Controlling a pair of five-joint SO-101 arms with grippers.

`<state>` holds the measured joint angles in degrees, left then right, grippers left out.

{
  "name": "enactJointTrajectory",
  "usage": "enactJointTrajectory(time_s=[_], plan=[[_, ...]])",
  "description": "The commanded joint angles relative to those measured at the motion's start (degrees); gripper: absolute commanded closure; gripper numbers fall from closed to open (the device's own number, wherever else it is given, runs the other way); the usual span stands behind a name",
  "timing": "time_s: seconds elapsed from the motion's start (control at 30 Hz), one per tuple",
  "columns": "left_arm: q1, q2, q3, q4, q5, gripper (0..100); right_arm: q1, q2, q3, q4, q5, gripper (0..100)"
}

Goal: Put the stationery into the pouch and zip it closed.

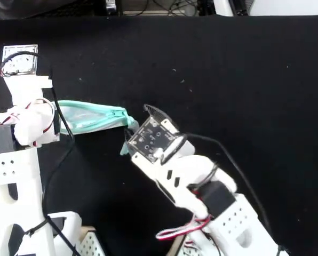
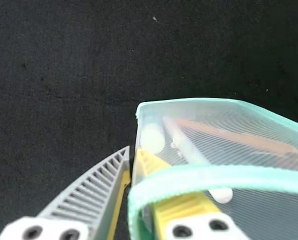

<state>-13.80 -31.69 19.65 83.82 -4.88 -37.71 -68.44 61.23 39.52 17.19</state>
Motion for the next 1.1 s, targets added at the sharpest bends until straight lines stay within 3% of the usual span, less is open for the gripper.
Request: enactJointTrajectory(time_s=[0.0,0.17,0.4,0.67,1.07], plan=[[-1.4,1.2,4.7,-2.4,-0.9,97,0.6,0.7,0.1,-4.3,0.0,78.3],[-1.4,1.2,4.7,-2.3,-0.9,97,0.6,1.0,0.1,-6.2,0.2,79.0],[-1.4,1.2,4.7,-2.3,-0.9,97,1.1,0.7,0.2,-6.0,6.6,98.5],[-1.4,1.2,4.7,-2.3,-0.9,97,8.1,-0.5,-0.7,-4.6,6.9,98.6],[-1.4,1.2,4.7,-2.3,-0.9,97,7.5,-7.4,-1.6,-1.1,6.5,98.6]])
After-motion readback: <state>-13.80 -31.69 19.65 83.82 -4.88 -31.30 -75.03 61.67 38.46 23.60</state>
